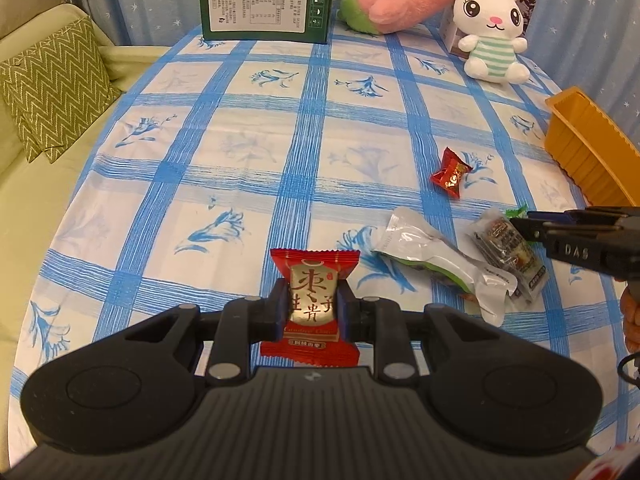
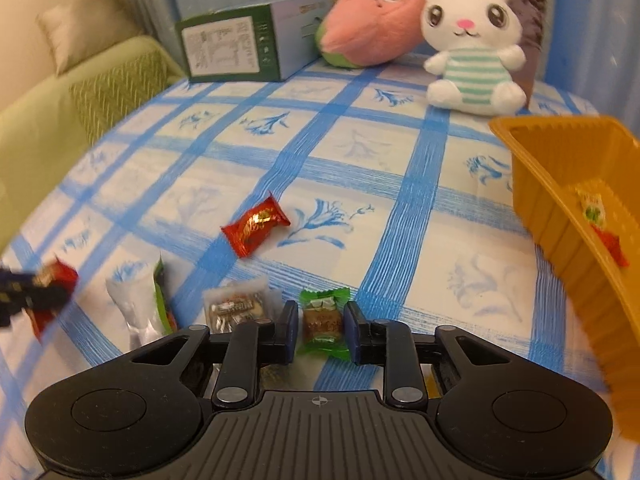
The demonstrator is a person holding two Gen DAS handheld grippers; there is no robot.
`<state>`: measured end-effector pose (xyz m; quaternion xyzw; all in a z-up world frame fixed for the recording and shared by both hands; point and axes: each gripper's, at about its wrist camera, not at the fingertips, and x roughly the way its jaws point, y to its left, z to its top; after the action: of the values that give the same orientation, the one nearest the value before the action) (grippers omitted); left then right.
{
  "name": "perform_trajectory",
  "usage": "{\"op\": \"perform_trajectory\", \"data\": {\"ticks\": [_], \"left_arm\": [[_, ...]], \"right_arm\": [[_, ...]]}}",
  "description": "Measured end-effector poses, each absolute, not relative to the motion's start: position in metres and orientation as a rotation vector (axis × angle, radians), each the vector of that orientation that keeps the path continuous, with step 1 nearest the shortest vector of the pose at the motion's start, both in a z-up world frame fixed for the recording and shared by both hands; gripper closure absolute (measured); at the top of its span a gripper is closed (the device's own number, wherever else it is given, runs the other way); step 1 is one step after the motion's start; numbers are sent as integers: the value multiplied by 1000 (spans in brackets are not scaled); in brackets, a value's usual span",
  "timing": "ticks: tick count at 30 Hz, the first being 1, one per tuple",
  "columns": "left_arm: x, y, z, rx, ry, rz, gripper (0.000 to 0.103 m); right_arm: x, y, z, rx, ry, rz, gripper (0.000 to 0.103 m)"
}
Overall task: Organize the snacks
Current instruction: 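Grasp the red-and-gold date packet with the left gripper while the right grasps the green-wrapped candy, then carry the red packet and green candy over the orange tray with both grippers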
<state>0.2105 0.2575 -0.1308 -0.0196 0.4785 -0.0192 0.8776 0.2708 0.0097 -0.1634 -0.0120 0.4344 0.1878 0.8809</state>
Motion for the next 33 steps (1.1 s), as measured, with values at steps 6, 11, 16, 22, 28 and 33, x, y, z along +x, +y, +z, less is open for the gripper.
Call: {"op": "perform_trajectory", "data": {"ticks": [6,11,16,22,28,33], "left_arm": [[209,256,-128,-42,989,-41,80],[205,253,-118,-42,966,-44,80],[200,245,-105,-40,939,-56,80],[192,225,-87,-31,905,-98,80],[184,191,-70,-12,871,-172,80],[179,153,-60,7,848,-251,80]], "right_arm": [[266,15,-165,-111,883,411,82],[265,9,-158,-73,886,417,83],[259,-2,-142,-15,882,426,83],[243,-21,-118,52,872,447,83],[221,-48,-97,87,855,441,83],[202,-80,-83,117,835,407,83]]}}
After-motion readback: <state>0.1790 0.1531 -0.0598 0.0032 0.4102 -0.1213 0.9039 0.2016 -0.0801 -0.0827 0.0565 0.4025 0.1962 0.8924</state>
